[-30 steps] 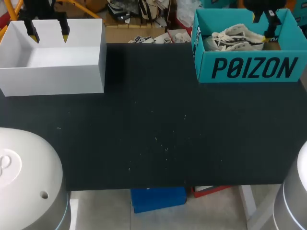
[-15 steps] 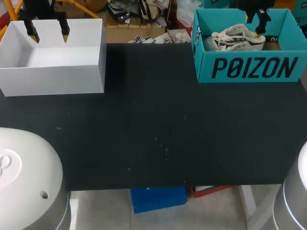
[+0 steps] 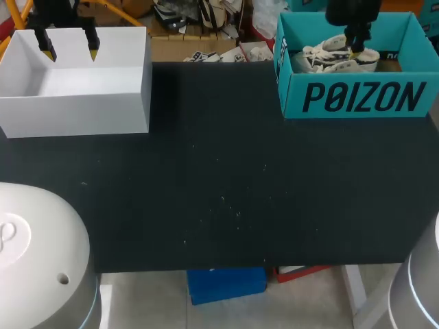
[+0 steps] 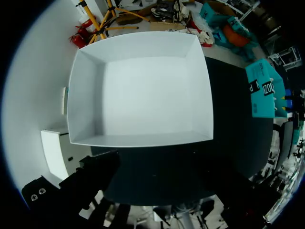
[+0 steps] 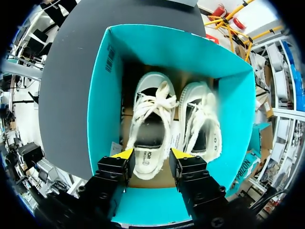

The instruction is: Take the shoe out of the shoebox, open the shoe tongue, remove and reinsert the insole, then place the shoe into the shoebox

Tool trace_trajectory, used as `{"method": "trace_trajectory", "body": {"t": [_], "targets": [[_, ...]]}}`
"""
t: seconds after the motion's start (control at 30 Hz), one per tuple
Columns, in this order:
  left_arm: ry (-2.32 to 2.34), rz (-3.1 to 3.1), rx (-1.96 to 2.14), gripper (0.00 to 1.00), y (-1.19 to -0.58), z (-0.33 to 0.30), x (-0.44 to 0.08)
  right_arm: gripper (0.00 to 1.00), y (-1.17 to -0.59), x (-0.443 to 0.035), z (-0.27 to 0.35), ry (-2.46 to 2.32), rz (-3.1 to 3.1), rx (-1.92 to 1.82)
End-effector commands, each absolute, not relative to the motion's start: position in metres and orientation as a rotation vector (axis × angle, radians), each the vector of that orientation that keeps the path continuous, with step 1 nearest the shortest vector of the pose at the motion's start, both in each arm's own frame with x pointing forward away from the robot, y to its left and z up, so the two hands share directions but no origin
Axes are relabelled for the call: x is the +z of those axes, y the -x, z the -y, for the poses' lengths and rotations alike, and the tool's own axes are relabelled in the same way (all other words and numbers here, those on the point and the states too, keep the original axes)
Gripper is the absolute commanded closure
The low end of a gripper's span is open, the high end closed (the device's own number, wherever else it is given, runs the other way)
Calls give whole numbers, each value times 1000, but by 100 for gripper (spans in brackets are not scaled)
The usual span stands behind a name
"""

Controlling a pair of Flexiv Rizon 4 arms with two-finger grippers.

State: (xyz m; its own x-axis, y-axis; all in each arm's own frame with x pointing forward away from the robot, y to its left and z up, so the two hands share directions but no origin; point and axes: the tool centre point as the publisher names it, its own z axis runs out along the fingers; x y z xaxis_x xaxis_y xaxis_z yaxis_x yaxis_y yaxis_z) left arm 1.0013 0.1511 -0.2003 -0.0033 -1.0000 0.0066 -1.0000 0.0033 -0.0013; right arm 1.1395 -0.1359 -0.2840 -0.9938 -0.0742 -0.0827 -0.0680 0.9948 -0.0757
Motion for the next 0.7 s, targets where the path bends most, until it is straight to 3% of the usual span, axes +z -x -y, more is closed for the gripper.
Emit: {"method": "trace_trajectory", "body": {"t": [0.03,0.7], "targets": [[-2218,2221,3,0,-1001,-150,-200,59,-1159,-303,139,110,-3094,-97],[-2218,2221,3,0,-1001,-150,-200,60,-1168,-367,146,53,-3156,-21]]}}
